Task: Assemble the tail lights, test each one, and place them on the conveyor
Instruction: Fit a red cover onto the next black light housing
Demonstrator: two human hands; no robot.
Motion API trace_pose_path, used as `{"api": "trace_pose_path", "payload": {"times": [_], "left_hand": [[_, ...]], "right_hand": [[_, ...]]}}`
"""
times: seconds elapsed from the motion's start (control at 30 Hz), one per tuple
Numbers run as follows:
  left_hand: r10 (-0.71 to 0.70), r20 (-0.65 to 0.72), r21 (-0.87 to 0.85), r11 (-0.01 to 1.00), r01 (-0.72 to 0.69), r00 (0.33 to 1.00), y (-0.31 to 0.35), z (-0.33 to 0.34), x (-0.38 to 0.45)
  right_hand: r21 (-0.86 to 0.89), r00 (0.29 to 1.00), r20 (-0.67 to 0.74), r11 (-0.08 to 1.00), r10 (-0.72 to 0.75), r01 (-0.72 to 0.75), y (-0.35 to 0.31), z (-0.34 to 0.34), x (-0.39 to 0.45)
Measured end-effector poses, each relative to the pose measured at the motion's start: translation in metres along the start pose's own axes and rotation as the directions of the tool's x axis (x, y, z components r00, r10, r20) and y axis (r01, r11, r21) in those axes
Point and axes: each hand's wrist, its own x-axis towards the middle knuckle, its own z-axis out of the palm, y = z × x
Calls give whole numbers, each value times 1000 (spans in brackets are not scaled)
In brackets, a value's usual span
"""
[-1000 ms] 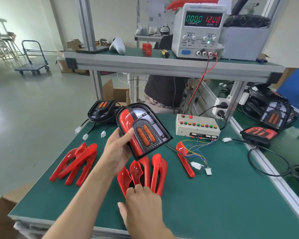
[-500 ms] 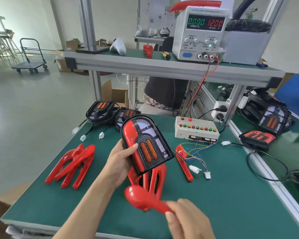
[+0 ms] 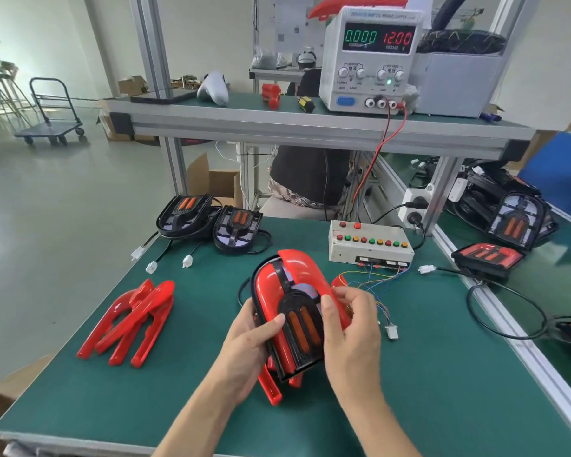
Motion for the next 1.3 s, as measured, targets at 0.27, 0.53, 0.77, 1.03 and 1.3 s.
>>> {"api": "trace_pose_path", "payload": {"times": [0.27,0.53,0.77,1.03,1.3], "left_hand": [[22,10,5,1000,-22,1000,-6,-1,-3],[41,24,25,999,-41,999,-8,5,-4],[39,34,22,999,-40,999,-10,1,-6],[30,12,32,999,-31,999,-11,1,-5],[14,-25,3,1000,-14,1000,-9,5,-6]], "right_hand": [[-88,999,-39,996,-38,34,16,1,-7],[-74,991,-127,997,-42,33,18,7,-7],[-156,970,-83,964,-230,215,31,7,-8],[-229,952,-42,930,-304,287,41,1,-11],[-7,999,26,999,-45,45,33,-6,-14]]}}
